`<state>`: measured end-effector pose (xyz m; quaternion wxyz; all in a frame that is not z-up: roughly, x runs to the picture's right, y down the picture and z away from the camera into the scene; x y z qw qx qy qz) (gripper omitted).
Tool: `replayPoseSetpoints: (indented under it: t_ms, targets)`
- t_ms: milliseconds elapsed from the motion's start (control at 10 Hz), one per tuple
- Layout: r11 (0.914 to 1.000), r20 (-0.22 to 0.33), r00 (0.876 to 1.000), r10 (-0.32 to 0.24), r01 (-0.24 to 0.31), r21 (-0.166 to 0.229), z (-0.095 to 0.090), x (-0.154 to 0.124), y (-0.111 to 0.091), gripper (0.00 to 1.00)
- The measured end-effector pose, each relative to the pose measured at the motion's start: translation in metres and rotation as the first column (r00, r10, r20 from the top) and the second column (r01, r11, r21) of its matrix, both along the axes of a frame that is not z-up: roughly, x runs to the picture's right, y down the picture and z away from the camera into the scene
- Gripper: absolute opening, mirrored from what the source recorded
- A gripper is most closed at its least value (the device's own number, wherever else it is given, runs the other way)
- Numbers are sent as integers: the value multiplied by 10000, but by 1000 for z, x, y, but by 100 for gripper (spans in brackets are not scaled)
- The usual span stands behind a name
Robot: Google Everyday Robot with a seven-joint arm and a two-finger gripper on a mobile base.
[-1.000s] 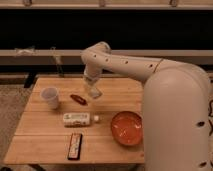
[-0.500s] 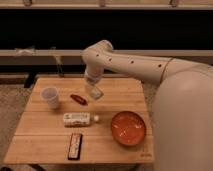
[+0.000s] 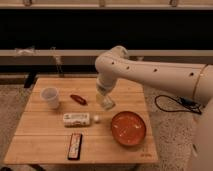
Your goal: Place the white sponge in the ceramic bowl
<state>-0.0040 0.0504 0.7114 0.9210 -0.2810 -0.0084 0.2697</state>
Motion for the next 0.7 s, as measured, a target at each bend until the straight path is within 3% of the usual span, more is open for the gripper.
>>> replayPoseSetpoints:
  t_ms: [200, 300, 700]
  targets:
    - [9972, -498, 9969, 607, -627, -397, -21, 15, 37, 0]
    - [9931, -835, 9919, 956, -1007, -593, -28, 28, 58, 6]
    - [9740, -1716, 9693, 1763, -1970, -1122, -9, 61, 106, 46]
